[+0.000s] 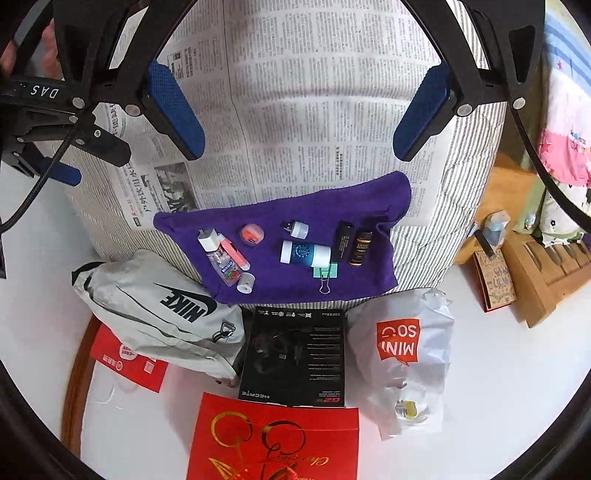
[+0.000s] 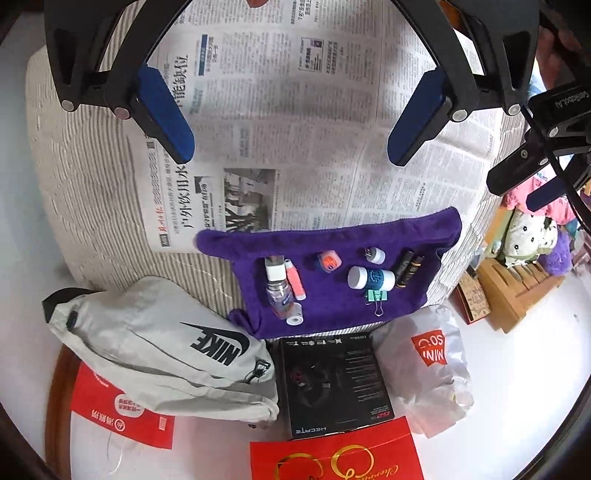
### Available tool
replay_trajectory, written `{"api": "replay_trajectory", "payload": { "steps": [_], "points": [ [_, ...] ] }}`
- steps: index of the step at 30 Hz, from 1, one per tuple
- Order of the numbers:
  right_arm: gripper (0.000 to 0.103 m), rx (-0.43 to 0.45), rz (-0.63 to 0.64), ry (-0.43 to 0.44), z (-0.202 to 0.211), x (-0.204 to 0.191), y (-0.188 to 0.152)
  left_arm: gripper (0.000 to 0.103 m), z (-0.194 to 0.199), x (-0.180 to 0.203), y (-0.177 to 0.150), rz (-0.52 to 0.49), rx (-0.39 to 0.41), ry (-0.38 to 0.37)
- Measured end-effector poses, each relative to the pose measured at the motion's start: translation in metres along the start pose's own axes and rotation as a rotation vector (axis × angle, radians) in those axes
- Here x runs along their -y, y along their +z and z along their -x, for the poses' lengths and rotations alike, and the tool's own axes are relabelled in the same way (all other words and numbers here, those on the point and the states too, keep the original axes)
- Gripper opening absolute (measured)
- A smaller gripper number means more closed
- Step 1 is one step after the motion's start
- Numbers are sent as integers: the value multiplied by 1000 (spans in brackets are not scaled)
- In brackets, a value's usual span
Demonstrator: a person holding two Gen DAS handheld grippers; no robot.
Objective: Organize rigid objects
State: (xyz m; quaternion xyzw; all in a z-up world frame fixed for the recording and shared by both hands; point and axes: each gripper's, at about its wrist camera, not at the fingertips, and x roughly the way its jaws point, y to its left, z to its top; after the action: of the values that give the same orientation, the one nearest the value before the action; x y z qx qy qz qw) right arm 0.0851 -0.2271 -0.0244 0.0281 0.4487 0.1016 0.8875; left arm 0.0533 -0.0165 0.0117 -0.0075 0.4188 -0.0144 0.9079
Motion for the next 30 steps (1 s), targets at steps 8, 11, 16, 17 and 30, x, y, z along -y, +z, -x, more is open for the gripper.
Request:
{"api": "replay_trajectory", "payload": {
  "steps": [8, 11, 16, 17, 30],
  "points": [
    [103, 4, 2, -8, 12, -1, -8, 103, 9, -2, -8, 13, 3, -4],
    [103, 5, 8, -11, 14, -3, -11, 103, 11, -4, -9, 20, 0, -3],
    [103, 6, 14, -12, 16, -8, -13, 103, 12, -6, -10, 23, -1, -2],
    [103, 7, 15, -12, 17, -8, -13, 103, 12, -6, -10, 24, -1, -2],
    [103, 18, 0, -15, 22, -4, -14, 103, 15, -2, -12, 18, -6, -3]
  ]
}}
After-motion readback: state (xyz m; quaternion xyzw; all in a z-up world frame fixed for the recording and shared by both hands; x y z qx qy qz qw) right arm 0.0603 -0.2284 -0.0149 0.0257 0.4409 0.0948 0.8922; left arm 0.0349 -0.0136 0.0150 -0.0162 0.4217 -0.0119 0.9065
